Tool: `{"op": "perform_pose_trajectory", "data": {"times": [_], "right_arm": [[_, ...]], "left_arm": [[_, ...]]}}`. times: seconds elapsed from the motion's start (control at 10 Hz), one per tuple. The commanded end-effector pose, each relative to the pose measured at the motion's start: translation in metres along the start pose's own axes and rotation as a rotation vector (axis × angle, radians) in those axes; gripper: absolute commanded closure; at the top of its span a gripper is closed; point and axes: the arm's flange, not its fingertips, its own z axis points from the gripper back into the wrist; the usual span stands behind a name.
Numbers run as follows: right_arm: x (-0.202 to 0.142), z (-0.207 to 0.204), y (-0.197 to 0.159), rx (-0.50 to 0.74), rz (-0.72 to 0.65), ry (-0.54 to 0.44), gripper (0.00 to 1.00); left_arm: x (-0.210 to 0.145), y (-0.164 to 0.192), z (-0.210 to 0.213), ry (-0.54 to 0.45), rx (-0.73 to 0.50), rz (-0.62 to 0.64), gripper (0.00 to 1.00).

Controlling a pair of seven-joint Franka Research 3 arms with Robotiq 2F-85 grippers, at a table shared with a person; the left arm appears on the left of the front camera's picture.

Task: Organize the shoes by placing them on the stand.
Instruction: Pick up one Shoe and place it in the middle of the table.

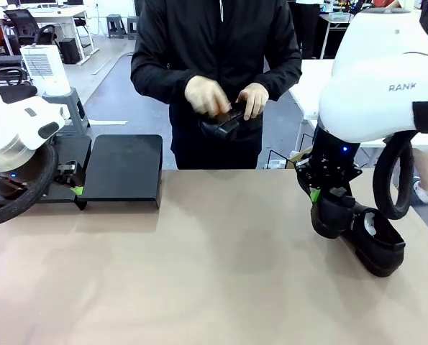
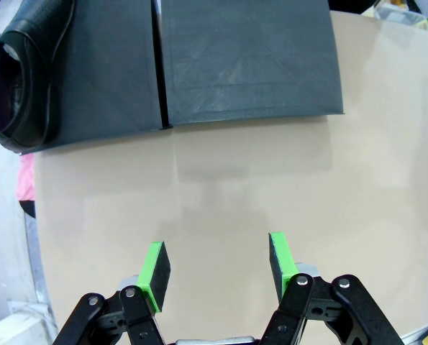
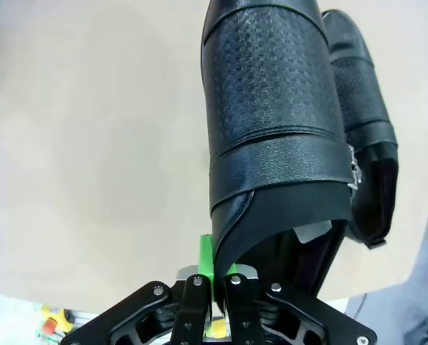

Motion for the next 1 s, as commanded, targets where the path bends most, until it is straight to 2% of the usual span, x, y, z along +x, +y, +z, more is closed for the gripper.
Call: {"op": "perform_pose_trajectory", "data": {"times": [0.0,0.1,0.2,0.6,0.9], "right_arm": [[0.029,-0.009,-0.001,-0.002,-0.003,-0.014,1.0],[0.029,-0.009,-0.001,-0.002,-0.003,-0.014,1.0],[0.011,-0.011,-0.003,-0.002,-0.01,0.006,1.0],[-0.025,-0.024,0.154,-0.071,0.099,-0.099,1.0],[-0.036,-0.034,0.222,-0.028,0.146,-0.144,1.0]], "left_arm": [[0.001,0.003,0.001,-0.006,-0.008,-0.005,0.28],[0.001,0.003,0.001,-0.006,-0.008,-0.005,0.28],[0.001,0.003,0.001,-0.006,-0.008,-0.005,0.28],[0.001,0.003,0.001,-0.006,-0.008,-0.005,0.28],[0.001,0.003,0.001,-0.006,-0.008,-0.005,0.28]]}}
